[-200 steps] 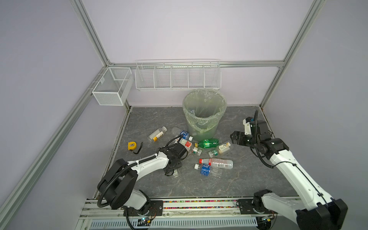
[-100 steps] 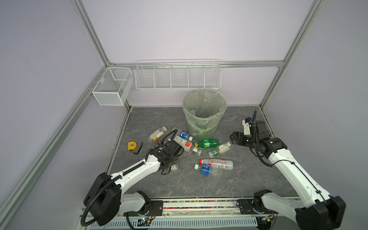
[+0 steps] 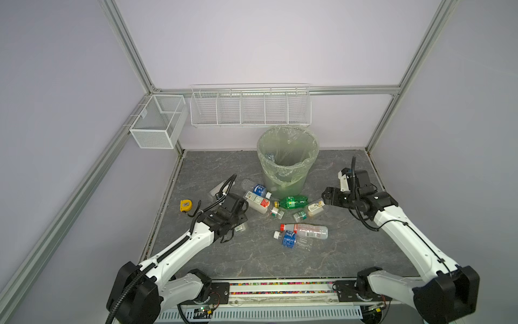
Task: Throw the plastic bottles in the bin
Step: Pick up the plastic bottle from the center of the table, then throw the plastic bottle into the trash bin.
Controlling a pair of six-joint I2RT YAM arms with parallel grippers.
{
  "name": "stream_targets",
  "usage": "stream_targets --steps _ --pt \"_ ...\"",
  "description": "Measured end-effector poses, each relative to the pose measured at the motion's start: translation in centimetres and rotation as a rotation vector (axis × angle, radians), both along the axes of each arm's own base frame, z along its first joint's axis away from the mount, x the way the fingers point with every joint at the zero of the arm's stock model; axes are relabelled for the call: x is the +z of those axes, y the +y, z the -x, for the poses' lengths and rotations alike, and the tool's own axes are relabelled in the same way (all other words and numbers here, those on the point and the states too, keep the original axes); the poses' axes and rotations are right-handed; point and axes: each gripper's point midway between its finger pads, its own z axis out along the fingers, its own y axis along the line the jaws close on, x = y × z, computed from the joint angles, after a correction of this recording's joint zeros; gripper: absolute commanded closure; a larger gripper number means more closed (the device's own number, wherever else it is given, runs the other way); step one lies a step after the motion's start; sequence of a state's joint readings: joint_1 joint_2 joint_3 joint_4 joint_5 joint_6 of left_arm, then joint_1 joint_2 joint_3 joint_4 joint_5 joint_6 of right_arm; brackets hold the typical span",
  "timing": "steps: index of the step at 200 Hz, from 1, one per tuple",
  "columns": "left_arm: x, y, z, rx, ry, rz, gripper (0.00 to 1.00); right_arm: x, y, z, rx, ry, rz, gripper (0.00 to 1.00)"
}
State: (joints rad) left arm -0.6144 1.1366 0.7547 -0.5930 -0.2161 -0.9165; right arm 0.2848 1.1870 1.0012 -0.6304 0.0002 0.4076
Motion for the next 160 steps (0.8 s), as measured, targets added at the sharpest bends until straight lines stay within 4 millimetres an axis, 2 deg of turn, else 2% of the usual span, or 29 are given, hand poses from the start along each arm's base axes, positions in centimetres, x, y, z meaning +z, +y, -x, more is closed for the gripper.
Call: stream_targets --steps 29,67,118,160 --pt "1.9 -0.3 -1.0 -0.009 -0.040 0.013 0.44 -0.6 0.1 -0.1 -0.003 0.023 -0.003 0.12" --pt "6.0 -0.9 -3.3 -0.011 -0.123 0.048 0.45 -0.9 0.1 -0.1 -0.007 0.033 -0.003 0.12" --pt "10.6 -3.0 -6.0 -0.062 -0.185 0.148 0.44 -0.9 0.1 -0.1 -0.016 0.035 -0.008 0.12" --pt "15.8 -5.0 -7.5 -0.128 -0.257 0.253 0.45 -1.0 0.0 -0.2 -0.024 0.035 -0.005 0.12"
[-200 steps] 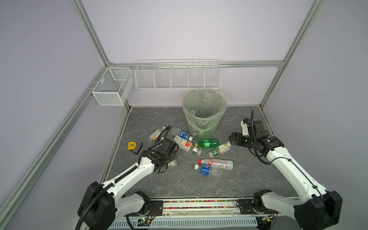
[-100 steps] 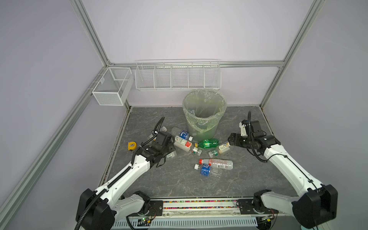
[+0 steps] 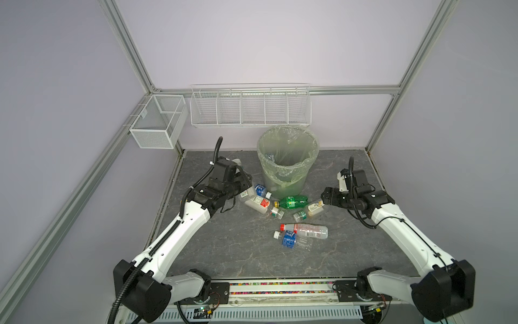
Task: Throw the plastic bottles in the bin
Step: Throw the plastic bottle into the trash bin.
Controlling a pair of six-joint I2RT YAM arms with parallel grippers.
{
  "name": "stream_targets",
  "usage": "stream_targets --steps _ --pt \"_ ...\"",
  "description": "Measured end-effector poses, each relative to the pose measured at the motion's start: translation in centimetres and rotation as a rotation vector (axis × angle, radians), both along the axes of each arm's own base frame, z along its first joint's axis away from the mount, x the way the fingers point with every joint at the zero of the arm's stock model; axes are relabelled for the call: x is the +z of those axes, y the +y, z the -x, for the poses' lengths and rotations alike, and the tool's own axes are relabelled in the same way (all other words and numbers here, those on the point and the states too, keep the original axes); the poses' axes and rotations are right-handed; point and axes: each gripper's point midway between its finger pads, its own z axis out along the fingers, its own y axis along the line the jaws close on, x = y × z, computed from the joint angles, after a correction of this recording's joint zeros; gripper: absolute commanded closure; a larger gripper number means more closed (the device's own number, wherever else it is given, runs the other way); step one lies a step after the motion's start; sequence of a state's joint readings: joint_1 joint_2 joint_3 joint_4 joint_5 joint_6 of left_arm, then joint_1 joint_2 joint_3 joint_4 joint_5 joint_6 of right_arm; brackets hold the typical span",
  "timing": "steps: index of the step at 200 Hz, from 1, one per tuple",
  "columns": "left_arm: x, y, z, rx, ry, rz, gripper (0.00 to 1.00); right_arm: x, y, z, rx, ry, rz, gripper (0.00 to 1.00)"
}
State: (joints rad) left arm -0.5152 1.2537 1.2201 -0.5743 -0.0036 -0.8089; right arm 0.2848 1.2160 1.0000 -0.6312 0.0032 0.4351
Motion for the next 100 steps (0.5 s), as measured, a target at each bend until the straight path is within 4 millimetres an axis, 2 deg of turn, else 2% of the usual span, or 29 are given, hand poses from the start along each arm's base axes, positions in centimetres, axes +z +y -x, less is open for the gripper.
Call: stream_targets --steps 55,76,100 --pt "7.5 -1.9 -1.7 -0.061 -0.128 0.078 0.44 0.0 -0.1 0.0 -0.002 -0.001 0.003 0.12" --pt "8.9 -3.0 -2.6 -0.089 -0.144 0.096 0.44 0.0 -0.2 -0.1 -0.006 -0.002 0.009 0.12" --pt "9.2 -4.4 -3.9 -0.119 -0.136 0.110 0.45 0.0 -0.3 -0.1 -0.012 -0.004 0.014 0.12"
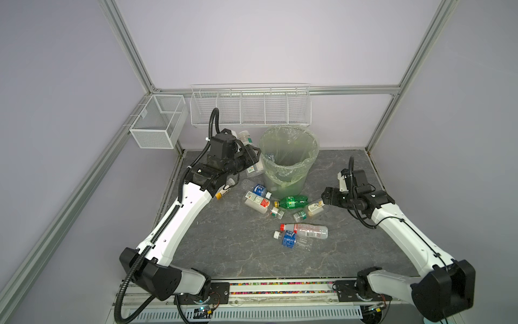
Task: Throw the plastic bottles in the bin
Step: Throw the plastic bottle into the trash bin.
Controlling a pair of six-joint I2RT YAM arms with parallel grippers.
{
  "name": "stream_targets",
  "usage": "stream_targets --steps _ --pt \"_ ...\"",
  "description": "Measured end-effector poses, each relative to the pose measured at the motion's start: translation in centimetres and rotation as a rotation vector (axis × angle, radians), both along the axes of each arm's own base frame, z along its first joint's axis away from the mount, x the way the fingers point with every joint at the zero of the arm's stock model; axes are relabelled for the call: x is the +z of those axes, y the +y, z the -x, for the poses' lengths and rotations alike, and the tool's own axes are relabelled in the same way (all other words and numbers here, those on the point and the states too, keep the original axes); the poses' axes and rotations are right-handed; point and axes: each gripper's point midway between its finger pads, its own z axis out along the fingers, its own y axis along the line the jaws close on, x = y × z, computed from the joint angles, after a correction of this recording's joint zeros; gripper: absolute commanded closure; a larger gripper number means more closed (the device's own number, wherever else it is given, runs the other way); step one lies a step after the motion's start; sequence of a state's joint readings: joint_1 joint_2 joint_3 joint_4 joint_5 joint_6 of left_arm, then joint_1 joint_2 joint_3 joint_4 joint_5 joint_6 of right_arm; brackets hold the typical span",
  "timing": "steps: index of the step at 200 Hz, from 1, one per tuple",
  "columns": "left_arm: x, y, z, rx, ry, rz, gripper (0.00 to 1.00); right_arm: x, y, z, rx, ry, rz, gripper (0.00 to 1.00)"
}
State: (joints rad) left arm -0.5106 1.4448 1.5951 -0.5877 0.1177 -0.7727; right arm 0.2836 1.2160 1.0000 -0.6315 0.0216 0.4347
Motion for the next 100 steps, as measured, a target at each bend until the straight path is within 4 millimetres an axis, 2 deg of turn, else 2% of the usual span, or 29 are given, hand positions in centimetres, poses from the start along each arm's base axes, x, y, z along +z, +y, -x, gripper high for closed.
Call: stream_targets --steps 23,53,77,100 --pt "-0.1 -1.1 -1.0 -0.029 0.008 0.004 0.45 0.0 -0.1 0.0 -0.002 0.000 0.001 0.12" --pt "-0.4 -1.4 -1.0 -0.049 0.013 -0.004 0.45 0.0 -0.2 0.0 -0.006 -0.002 0.007 0.12" --pt "-0.9 -0.7 0.0 -0.051 0.008 -0.012 0.45 0.0 -0.3 -0.1 -0.009 -0.003 0.012 0.12" --pt "-2.1 0.4 1.9 -0.047 0.024 -0.024 0.45 0.0 -0.3 -0.1 -0.010 -0.003 0.013 0.12"
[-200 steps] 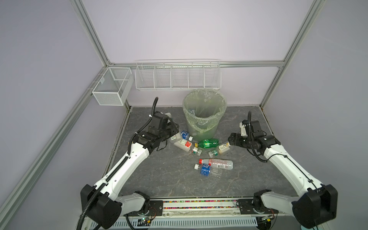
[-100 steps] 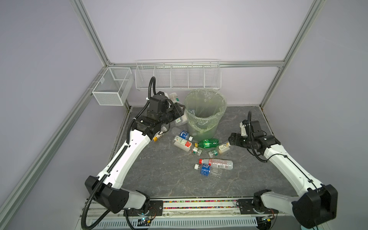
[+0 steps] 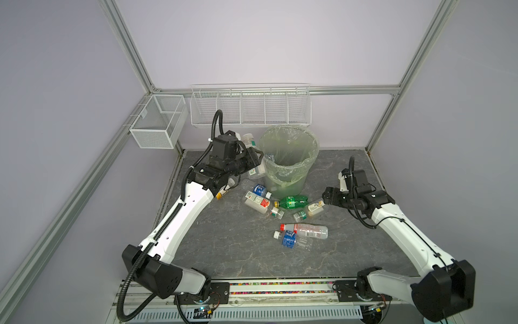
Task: Throw the plastic bottles in the bin
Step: Throw the plastic bottle into the trash bin.
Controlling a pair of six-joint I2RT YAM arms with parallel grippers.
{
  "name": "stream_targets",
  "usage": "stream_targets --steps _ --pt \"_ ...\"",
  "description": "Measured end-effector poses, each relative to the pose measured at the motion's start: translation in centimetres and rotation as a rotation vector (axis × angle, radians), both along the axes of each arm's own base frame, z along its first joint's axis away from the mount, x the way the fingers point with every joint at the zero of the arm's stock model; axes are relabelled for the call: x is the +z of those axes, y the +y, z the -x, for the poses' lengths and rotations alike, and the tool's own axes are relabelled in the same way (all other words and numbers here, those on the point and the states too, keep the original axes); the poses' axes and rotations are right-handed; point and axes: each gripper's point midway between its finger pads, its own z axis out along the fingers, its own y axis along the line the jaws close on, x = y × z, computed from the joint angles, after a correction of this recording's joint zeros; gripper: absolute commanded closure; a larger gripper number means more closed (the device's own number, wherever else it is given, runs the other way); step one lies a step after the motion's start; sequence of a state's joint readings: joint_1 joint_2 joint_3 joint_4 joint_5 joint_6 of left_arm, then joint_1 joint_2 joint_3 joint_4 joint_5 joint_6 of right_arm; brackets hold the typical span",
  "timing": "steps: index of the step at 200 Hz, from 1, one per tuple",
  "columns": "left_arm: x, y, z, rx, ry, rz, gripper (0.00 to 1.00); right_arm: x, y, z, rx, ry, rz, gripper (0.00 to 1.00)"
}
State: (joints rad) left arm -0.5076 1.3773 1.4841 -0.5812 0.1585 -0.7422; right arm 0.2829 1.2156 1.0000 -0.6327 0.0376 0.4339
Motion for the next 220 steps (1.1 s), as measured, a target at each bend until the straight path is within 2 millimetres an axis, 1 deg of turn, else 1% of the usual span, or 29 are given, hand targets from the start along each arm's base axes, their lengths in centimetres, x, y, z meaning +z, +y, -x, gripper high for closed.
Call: stream_targets --steps 25,38,60,78,99,107,120,132,150,155,157,158,162,163,165,181,193,203,220 --pt "-1.2 1.1 1.8 0.007 0.017 -0.007 0.45 0.0 -0.1 0.0 -0.001 0.001 0.003 0.12" --pt "-1.4 1.5 2.5 0.011 0.021 -0.001 0.45 -0.1 -0.2 0.1 -0.004 0.002 0.012 0.12" --pt "-0.6 1.6 2.7 0.015 0.009 0.017 0.45 0.1 -0.5 0.2 -0.010 0.000 0.022 0.12" --pt "0.6 1.3 2.2 0.015 -0.008 0.031 0.47 0.3 -0.6 0.4 -0.012 -0.005 0.024 0.12" --pt "2.9 0.1 0.6 0.002 -0.041 0.066 0.48 0.8 -0.8 0.7 -0.015 -0.017 0.022 0.12" --pt "3.8 -0.7 -0.3 -0.009 -0.053 0.083 0.48 1.1 -0.8 0.8 -0.016 -0.024 0.020 0.12" --pt "4.7 -2.0 -1.9 -0.024 -0.058 0.102 0.47 1.5 -0.9 1.1 -0.015 -0.039 0.018 0.12" --pt "5.1 -3.6 -3.9 -0.040 -0.055 0.115 0.46 1.8 -1.0 1.5 -0.014 -0.049 0.016 0.12" --pt "4.5 -5.9 -7.1 -0.059 -0.036 0.119 0.45 2.2 -1.2 2.2 -0.015 -0.064 0.011 0.12" --pt "4.3 -6.6 -8.0 -0.065 -0.032 0.120 0.42 2.3 -1.3 2.3 -0.015 -0.067 0.010 0.12" --pt "4.2 -6.9 -8.3 -0.068 -0.028 0.121 0.39 2.3 -1.3 2.4 -0.015 -0.067 0.010 0.12" --pt "4.2 -7.0 -8.4 -0.069 -0.028 0.122 0.35 2.3 -1.3 2.4 -0.015 -0.069 0.009 0.12" --pt "3.9 -7.6 -9.1 -0.077 -0.023 0.119 0.08 2.4 -1.4 2.5 -0.016 -0.070 0.009 0.12" --pt "3.8 -7.7 -9.3 -0.079 -0.020 0.120 0.04 2.4 -1.4 2.6 -0.016 -0.071 0.009 0.12" --pt "3.8 -7.9 -9.5 -0.079 -0.019 0.122 0.01 2.5 -1.4 2.6 -0.016 -0.072 0.008 0.12" --pt "2.7 -9.5 -11.3 -0.093 0.004 0.111 0.01 2.8 -1.6 2.9 -0.019 -0.082 0.005 0.12" --pt "2.3 -10.3 -11.9 -0.103 0.019 0.106 0.01 2.9 -1.7 3.2 -0.019 -0.086 0.004 0.12" --pt "2.7 -10.7 -12.1 -0.114 0.018 0.110 0.01 3.0 -1.7 3.4 -0.020 -0.088 0.003 0.12" --pt "4.2 -11.0 -11.6 -0.131 -0.005 0.121 0.01 3.0 -1.8 3.7 -0.020 -0.088 0.004 0.12"
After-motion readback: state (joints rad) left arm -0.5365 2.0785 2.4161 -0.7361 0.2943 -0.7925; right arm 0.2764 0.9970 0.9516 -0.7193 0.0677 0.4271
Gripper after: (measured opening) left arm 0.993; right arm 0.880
